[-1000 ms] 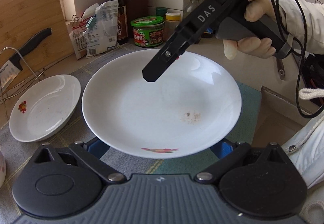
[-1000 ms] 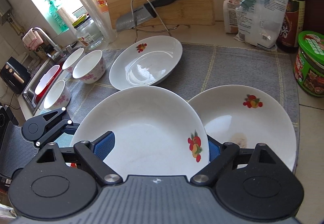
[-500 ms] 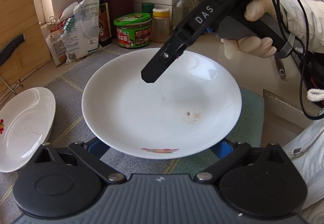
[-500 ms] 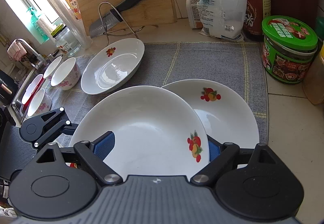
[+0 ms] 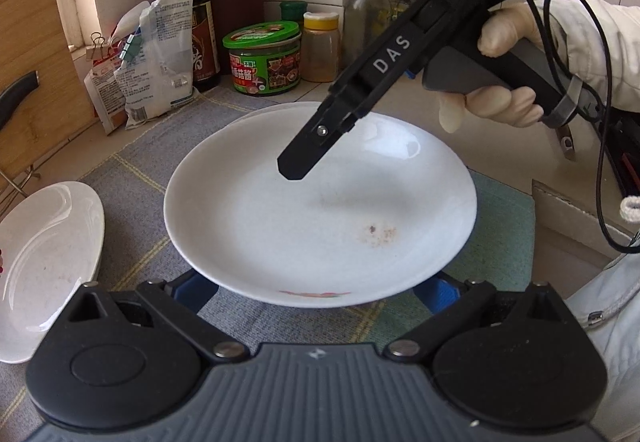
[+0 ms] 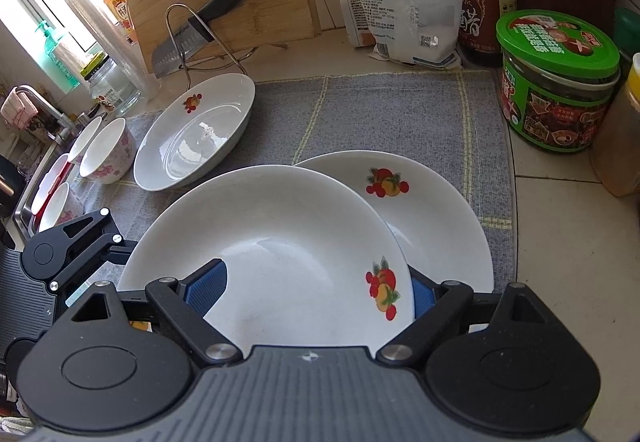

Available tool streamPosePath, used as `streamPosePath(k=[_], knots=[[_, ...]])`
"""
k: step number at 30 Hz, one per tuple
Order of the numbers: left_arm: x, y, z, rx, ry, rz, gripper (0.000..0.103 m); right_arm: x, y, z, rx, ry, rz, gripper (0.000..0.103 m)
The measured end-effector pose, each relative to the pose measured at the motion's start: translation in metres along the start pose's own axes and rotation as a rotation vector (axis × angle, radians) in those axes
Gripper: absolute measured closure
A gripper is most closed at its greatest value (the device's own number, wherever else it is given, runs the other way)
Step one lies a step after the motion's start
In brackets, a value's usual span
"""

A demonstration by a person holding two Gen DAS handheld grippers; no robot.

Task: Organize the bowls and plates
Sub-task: 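Lower the large plate onto the stained plate with the right tool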

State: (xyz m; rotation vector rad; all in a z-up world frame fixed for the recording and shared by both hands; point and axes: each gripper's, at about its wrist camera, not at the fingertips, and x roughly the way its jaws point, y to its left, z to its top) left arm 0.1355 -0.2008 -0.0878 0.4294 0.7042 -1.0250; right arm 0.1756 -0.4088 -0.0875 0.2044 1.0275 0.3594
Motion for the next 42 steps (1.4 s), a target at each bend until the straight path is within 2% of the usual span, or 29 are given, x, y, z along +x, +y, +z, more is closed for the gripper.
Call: streamPosePath(k=[16,32,42], knots=[[0.020,0.004,0.012,0.044,0.038,0.008,0.001,0.002,-0.015,-0.006,0.043,-0.011,-0.009,0.009],[0.034,0.012,0.020,0.083,0.114,-0.023,0.001,-0.001,-0.024,-0.008,0.072,-0.016,-0.005,0.009],[0.031,0.014,0.020,0.102,0.111,-0.018,0.002,-0.008,-0.024,-0.010,0.077,-0.029,-0.014,0.009]])
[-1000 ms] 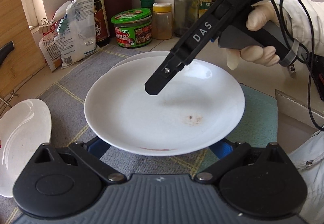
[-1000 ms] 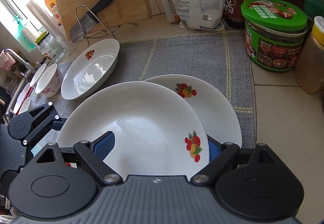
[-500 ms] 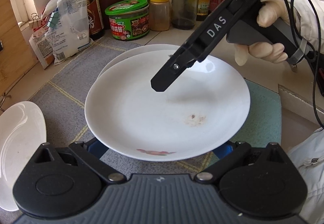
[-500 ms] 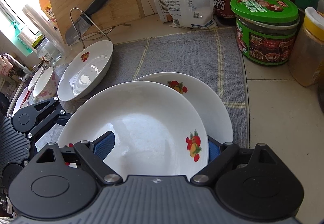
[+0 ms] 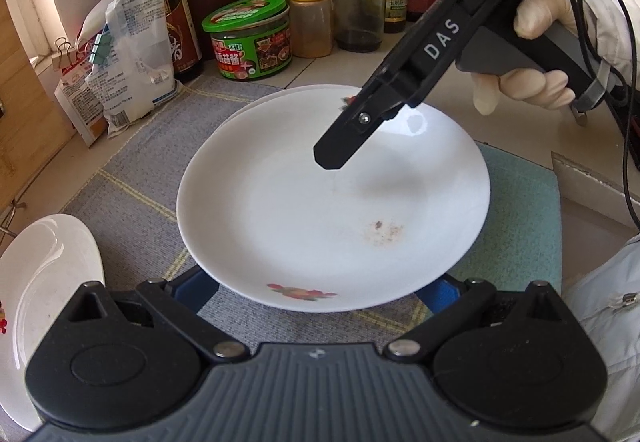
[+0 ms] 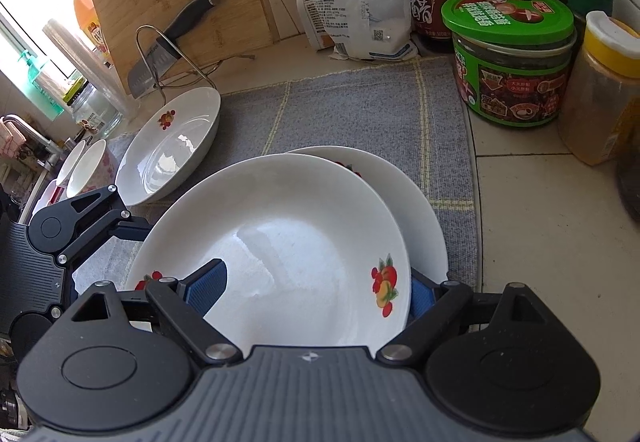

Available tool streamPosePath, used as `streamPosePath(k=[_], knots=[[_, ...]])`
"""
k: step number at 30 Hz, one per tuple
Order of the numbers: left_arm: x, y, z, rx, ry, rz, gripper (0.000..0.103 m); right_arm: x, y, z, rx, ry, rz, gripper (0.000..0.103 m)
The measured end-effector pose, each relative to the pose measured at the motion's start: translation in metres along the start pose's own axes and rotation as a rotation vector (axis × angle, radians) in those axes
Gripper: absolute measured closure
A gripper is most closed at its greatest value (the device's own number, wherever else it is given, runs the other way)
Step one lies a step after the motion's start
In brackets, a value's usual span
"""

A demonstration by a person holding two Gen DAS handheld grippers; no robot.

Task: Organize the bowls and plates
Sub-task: 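Lower the large plate onto the stained plate with the right tool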

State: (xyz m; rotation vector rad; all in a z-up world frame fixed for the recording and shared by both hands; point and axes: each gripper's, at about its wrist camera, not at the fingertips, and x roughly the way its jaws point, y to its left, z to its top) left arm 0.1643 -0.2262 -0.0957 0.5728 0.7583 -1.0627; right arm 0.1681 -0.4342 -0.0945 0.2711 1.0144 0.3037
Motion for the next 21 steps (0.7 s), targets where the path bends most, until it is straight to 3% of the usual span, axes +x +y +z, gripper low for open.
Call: streamPosePath(k=[21], knots=[[-0.0008,0.0004,0.0011,-0.014,-0.017,-0.008,0.001,-0.0100,-0.0020,-0.0027,0.035,-0.016,-0.023,0.009]])
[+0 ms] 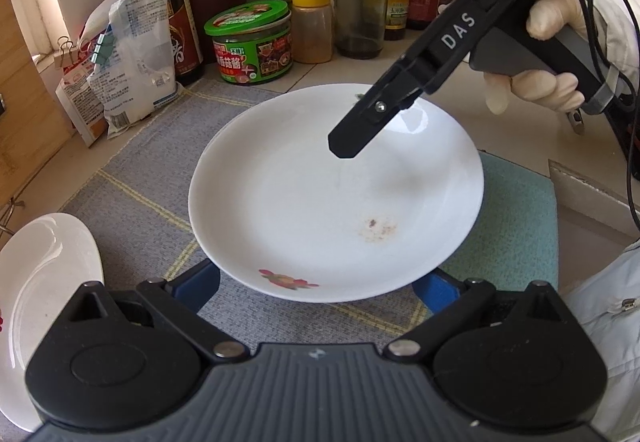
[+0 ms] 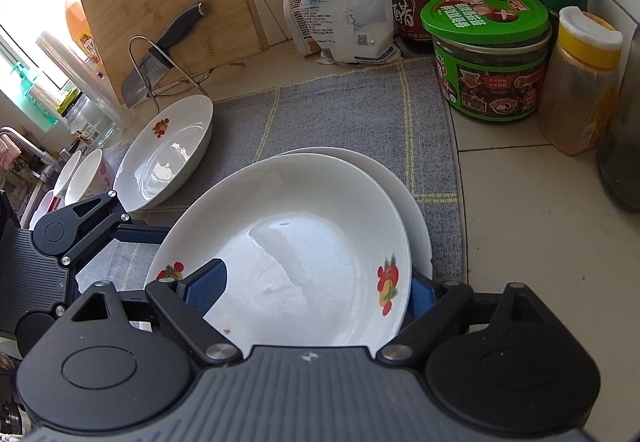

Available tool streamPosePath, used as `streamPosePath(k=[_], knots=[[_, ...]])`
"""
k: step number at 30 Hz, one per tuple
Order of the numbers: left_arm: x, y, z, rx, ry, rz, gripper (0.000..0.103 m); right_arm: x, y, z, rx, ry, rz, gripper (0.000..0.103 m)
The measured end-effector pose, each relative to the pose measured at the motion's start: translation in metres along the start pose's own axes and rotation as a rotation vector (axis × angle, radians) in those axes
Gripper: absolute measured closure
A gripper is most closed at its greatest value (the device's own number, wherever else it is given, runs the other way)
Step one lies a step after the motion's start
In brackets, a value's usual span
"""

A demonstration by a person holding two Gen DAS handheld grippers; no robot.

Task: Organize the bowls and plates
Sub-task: 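Lower the large plate onto the stained plate with the right tool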

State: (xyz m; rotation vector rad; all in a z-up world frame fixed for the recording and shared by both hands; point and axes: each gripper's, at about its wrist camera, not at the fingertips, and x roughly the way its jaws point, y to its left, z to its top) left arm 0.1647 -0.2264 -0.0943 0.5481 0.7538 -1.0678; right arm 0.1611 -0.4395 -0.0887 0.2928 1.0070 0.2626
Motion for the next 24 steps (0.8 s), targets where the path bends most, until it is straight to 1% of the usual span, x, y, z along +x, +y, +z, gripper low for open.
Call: streamPosePath(k=[13,24], knots=[[0.002,-0.001,0.002,-0.008,-0.009,-0.016,0.001,-0.010,0.004,-0.001,-0.003,-0.014,-0.041,0.009],[-0.001,-0.003,0.001,-0.030,-0.025,-0.010,0.001,-0.010,0.014,0.001,-0.038,0.002,-0.107,0.009]])
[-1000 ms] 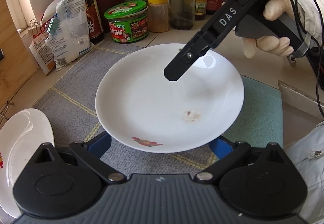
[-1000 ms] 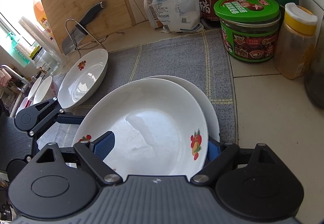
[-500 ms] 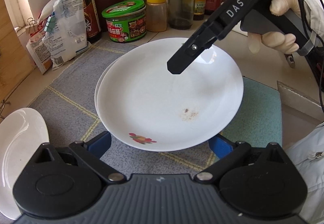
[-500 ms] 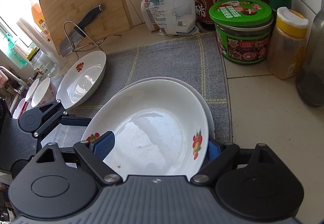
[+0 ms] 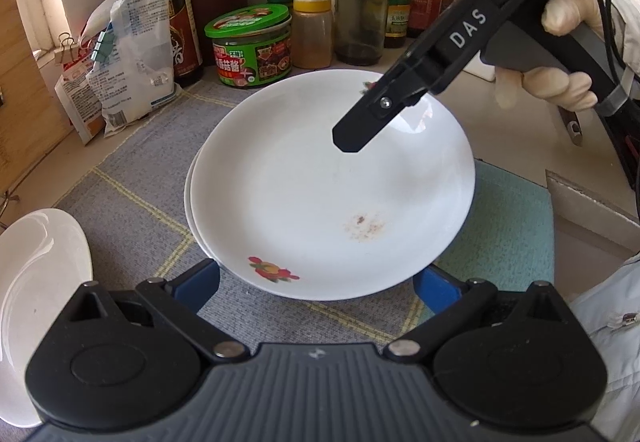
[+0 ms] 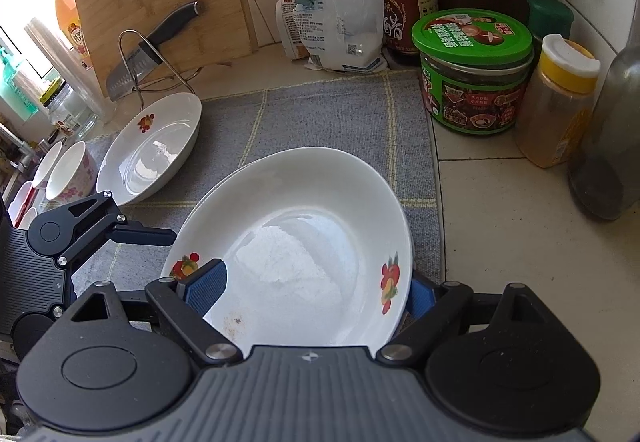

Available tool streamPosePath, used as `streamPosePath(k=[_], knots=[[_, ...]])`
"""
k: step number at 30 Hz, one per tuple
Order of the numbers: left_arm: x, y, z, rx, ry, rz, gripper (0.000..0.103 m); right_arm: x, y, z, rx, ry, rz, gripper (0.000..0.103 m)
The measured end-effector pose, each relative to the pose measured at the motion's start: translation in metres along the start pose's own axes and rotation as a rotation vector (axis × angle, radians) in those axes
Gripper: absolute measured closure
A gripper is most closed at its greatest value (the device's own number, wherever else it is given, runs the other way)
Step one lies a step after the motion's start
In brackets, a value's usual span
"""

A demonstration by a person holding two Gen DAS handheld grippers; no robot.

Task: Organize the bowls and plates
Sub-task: 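Lower the large plate onto the stained plate with the right tool, then open the right tool and lift it off the stacked plates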

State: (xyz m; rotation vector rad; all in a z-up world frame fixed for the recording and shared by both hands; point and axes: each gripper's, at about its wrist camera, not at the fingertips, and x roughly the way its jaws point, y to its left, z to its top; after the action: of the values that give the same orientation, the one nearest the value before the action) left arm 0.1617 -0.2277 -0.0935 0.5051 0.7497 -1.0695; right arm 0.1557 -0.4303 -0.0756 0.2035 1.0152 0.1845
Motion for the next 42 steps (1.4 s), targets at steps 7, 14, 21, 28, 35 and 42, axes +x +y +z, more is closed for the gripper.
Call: streamPosePath(k=[7,14,21,28,35,42], knots=[[0.000,-0.002,-0.001,-0.025,-0.009,0.006,0.001,0.002,0.007,-0.002,-0.031,0.009,-0.049,0.009],[-0.002,-0.005,-0.002,-0.038,-0.020,0.017,0.001,0.003,0.011,-0.003,-0.043,0.010,-0.069,0.009],[-0.002,-0.006,-0.001,-0.050,-0.031,0.027,0.001,0.003,0.016,-0.004,-0.071,0.009,-0.102,0.007],[-0.002,-0.009,-0.002,-0.080,-0.030,0.036,0.001,0.004,0.022,-0.006,-0.101,0.023,-0.133,0.006],[-0.007,-0.009,-0.006,-0.119,-0.037,0.056,0.001,0.005,0.030,-0.012,-0.161,0.054,-0.191,0.003],[-0.024,-0.007,-0.007,-0.212,-0.116,0.066,0.001,-0.008,0.049,-0.017,-0.244,0.000,-0.229,0.000]])
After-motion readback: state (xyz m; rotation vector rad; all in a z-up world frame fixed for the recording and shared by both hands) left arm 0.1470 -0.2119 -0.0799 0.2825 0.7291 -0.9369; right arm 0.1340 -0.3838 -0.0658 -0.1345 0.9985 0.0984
